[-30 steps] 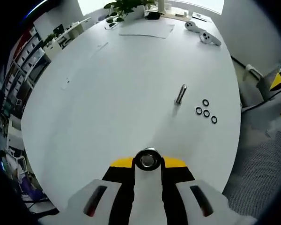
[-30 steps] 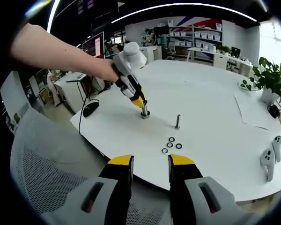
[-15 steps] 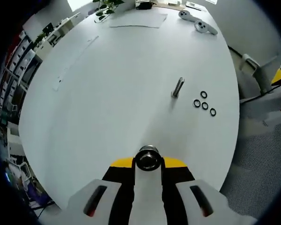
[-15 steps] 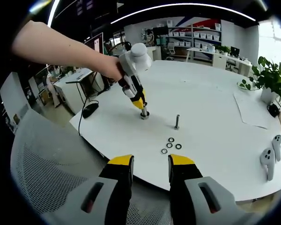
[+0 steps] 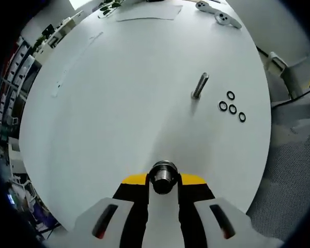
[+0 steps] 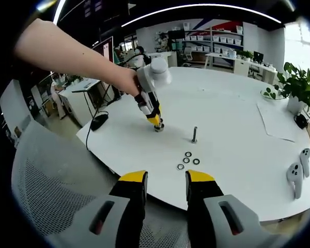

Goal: Place the washer onto the threaded stud by aligning its center hole with the stud, sliding it down to the base, and recovering from edge contact or off-axis alignment until the washer reaches the visible bottom stop.

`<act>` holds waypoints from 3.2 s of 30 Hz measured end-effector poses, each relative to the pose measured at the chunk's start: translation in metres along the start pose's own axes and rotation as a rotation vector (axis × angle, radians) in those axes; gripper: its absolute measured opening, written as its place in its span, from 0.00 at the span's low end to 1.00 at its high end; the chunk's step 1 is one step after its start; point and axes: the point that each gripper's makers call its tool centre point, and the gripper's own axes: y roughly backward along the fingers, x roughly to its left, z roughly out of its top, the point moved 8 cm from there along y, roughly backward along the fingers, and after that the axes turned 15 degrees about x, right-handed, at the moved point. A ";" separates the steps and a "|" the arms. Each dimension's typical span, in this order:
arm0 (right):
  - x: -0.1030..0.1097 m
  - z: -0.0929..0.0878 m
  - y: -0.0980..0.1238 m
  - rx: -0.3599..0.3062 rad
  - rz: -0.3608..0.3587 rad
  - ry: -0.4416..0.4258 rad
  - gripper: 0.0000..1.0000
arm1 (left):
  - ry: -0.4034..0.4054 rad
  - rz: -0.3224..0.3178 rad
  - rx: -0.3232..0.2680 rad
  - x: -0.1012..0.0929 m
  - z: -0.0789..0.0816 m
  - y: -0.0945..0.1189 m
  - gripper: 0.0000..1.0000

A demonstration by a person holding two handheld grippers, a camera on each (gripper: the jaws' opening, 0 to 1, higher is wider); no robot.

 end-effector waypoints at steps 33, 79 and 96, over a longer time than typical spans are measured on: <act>0.000 -0.001 -0.002 0.020 0.007 0.012 0.31 | 0.159 0.011 -0.128 0.000 -0.021 -0.001 0.27; 0.004 -0.002 -0.004 0.033 0.029 0.041 0.31 | 0.521 -0.003 -0.594 -0.093 -0.145 0.084 0.30; 0.009 0.000 -0.005 0.048 0.038 0.080 0.31 | 0.593 0.019 -0.659 -0.127 -0.191 0.110 0.33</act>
